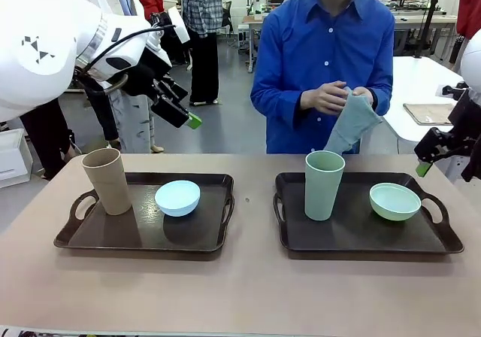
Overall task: Set up a tray with a mat and arrange the tableware.
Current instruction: Pick up the Picnic Bowl and Reusable plastic cup from the Handle tray in front of the human's position and hold them in the air.
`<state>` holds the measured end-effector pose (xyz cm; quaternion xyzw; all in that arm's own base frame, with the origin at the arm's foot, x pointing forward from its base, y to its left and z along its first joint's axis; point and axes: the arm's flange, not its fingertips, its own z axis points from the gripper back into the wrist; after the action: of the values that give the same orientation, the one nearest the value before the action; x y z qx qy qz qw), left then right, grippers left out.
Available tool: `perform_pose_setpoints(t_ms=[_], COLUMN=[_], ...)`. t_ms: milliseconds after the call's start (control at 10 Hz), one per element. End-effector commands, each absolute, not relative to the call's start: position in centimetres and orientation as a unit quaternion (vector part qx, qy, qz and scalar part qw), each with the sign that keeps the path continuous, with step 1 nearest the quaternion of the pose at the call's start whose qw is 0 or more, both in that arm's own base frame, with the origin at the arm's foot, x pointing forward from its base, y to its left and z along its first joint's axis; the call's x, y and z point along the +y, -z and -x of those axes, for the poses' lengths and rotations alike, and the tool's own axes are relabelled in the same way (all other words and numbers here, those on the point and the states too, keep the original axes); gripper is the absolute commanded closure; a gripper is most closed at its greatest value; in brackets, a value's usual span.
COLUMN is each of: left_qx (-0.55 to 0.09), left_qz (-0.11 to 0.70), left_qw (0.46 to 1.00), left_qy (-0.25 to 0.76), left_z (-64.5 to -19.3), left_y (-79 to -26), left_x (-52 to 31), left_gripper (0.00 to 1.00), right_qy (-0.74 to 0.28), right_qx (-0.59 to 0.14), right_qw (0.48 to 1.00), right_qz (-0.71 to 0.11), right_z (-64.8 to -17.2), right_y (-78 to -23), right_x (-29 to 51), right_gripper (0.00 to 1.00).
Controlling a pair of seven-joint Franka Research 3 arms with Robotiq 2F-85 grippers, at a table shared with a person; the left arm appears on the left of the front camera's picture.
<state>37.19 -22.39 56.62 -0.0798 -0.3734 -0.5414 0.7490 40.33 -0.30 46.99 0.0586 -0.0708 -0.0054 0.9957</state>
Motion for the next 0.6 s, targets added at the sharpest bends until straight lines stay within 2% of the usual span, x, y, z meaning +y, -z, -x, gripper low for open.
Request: perform_pose_setpoints(t_ms=[0,200,300,500], left_qx=[-0.385,-0.345,-0.34,-0.318], left_qz=[0.097,0.173,0.199,0.245], left_qw=[0.727,0.704,0.672,0.619], left_qy=[0.561,0.596,0.627,0.675], left_z=[-39.6,-42.0,-42.5,-44.0], left_y=[-55.8,-55.3,-54.4,-51.3], left_x=[-23.9,-25.2,-26.1,-28.0], left_gripper=[0.0,0.0,0.0,0.0], right_qy=[-0.009,-0.024,-0.06,-0.053], right_qx=[-0.043,-0.012,-0.023,-0.022], right_qw=[0.998,0.998,0.997,0.998], right_qz=[-0.055,-0.048,-0.047,-0.029], right_z=[-43.0,-46.2,-47.0,-48.9], right_y=[-46.1,-44.3,-43.4,-41.3], right_x=[0.2,0.3,-0.1,-1.0], right_gripper=[0.0,0.0,0.0,0.0])
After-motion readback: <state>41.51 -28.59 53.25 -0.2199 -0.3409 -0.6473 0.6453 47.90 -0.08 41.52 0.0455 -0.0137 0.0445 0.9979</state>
